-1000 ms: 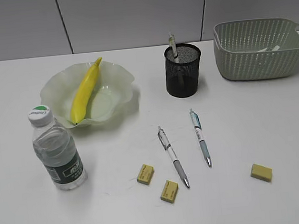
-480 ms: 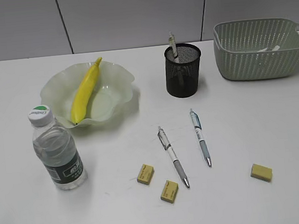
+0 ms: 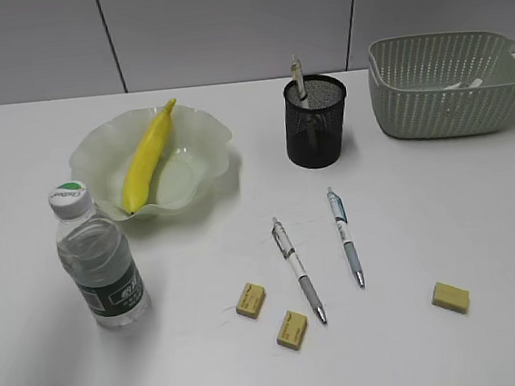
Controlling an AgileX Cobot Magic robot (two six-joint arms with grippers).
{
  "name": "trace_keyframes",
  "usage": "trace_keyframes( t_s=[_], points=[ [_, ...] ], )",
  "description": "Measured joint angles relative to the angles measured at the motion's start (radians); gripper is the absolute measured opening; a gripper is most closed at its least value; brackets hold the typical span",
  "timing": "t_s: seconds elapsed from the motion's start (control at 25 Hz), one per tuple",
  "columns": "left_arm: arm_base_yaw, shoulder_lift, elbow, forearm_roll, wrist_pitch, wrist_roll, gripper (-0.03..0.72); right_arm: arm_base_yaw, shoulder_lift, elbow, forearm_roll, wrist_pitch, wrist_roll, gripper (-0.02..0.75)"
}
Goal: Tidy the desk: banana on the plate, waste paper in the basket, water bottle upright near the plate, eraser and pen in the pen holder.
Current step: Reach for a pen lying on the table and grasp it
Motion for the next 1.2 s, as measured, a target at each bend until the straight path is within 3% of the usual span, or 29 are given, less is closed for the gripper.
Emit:
trace_keyframes(
  t_s=[0.08,0.16,0.28,0.36,0.52,0.76,1.2],
  points=[
    [-0.129,0.150,-0.075,0.028,-0.003,-0.008,0.377,0.000,0.000,0.000,0.000,0.000,0.000,0.384],
    [-0.300,0.288,-0.152,0.123,-0.009,-0.107,0.374,0.000,0.000,0.000,0.000,0.000,0.000,0.384],
    [-0.561,0.511,-0.298,0.403,0.014,-0.435,0.377,0.000,0.000,0.000,0.000,0.000,0.000,0.384],
    [-0.639,0.667,-0.382,0.540,0.049,-0.628,0.407,0.000,0.000,0.000,0.000,0.000,0.000,0.384],
    [-0.645,0.928,-0.540,0.547,0.122,-0.800,0.501,0.000,0.000,0.000,0.000,0.000,0.000,0.381],
    [-0.633,1.153,-0.699,0.575,0.210,-0.996,0.524,0.000,0.000,0.000,0.000,0.000,0.000,0.343],
    [-0.618,1.303,-0.736,0.589,0.215,-1.259,0.501,0.000,0.000,0.000,0.000,0.000,0.000,0.321]
  ],
)
